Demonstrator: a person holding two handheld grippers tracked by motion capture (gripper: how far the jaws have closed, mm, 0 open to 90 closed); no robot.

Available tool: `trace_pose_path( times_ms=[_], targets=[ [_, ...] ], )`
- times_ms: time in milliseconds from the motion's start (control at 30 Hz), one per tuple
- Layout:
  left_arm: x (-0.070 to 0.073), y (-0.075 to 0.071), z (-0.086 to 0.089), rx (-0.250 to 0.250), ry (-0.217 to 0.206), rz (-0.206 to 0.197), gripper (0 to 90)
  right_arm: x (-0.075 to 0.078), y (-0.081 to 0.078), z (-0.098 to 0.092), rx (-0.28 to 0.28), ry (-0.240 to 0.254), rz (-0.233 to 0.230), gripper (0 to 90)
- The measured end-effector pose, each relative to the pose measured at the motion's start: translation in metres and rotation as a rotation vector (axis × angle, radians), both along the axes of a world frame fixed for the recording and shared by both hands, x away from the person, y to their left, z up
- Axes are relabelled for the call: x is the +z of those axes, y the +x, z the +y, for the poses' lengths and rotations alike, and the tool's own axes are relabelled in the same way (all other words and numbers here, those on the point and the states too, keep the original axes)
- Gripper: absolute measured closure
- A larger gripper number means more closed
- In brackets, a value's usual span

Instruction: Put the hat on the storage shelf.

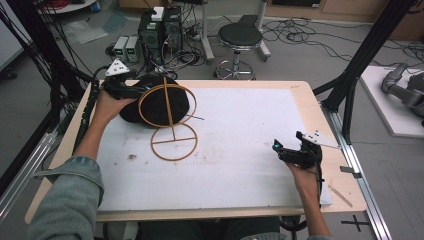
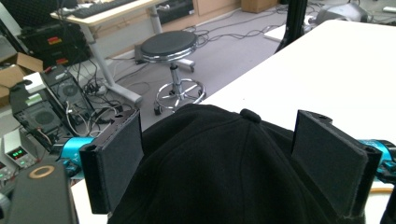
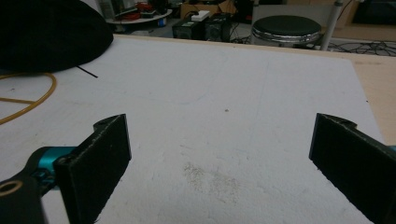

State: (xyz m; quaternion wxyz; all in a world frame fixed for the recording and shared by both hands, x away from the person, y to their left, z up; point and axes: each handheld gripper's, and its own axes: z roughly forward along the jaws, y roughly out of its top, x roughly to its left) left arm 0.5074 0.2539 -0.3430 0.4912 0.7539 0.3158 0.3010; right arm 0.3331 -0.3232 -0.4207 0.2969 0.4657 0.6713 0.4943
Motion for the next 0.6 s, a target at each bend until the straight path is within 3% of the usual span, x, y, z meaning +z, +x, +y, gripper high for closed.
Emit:
trace_pose_path(
  times_ms=[133,233,400,600],
  targets=[
    [-0.004,0.012,-0.004,0.004,0.014,0.004,17.0,0.000,0.000,0.000,0.001,0.000,0.001,5.1],
    [-0.011,0.020,-0.004,0.010,0.030,0.028,17.0,-0.001,0.000,0.001,0.009,-0.004,0.000,5.1],
    [-0.019,0.027,-0.006,-0.001,0.036,0.048,16.9,-0.001,0.000,0.001,0.013,-0.003,0.006,5.1],
    [-0.023,0.033,-0.004,0.024,0.044,0.052,17.0,-0.002,0.000,0.001,0.017,-0.004,0.010,5.1]
  ],
)
